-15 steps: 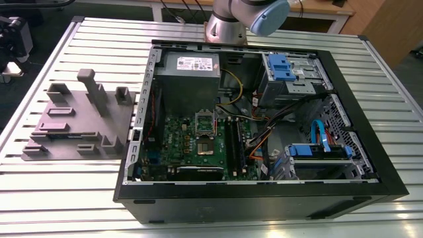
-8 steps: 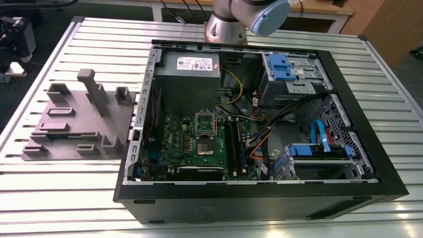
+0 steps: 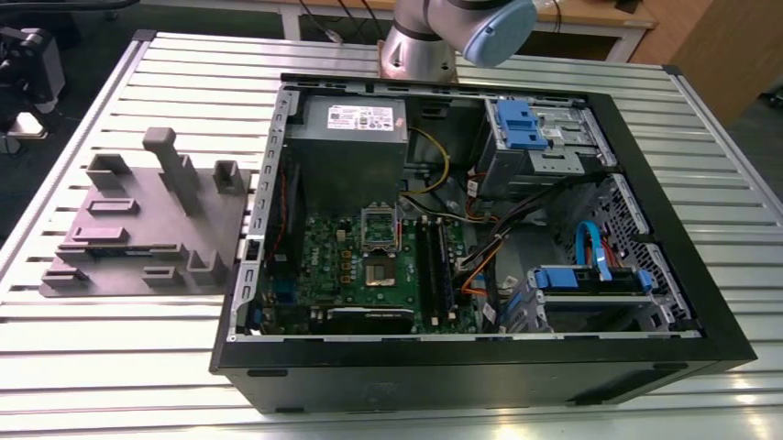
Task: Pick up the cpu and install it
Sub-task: 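Pick up the cpu and move it towards the insertion slot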
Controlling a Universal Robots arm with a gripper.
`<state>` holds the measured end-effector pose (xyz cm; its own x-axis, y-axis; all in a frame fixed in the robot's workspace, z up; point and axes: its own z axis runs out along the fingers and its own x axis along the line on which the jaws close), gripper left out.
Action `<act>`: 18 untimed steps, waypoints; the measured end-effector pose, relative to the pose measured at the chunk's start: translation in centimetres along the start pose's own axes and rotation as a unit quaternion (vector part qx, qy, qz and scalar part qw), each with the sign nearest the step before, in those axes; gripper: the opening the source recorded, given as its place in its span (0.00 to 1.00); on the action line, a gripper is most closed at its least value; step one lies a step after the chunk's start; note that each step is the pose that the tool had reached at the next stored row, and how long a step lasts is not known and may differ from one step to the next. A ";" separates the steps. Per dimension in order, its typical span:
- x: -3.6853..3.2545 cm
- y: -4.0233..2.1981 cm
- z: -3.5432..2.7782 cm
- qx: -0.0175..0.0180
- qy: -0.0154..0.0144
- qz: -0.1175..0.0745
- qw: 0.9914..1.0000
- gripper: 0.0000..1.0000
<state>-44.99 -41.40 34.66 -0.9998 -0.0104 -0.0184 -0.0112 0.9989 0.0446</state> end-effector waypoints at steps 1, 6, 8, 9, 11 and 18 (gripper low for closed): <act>0.00 0.01 -0.15 0.000 0.000 0.000 1.000 0.47; -0.03 0.06 -1.31 0.000 0.000 0.000 1.000 0.47; -0.03 0.08 -1.70 0.000 0.000 0.000 1.000 0.47; -0.03 0.08 -1.85 0.000 0.000 0.000 1.000 0.47; -0.03 0.09 -1.98 0.000 0.000 0.000 1.000 0.47; -0.04 0.10 -2.05 0.000 0.000 0.000 1.000 0.47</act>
<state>-44.99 -41.40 36.71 -0.9998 -0.0104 -0.0182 -0.0112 0.9989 0.0446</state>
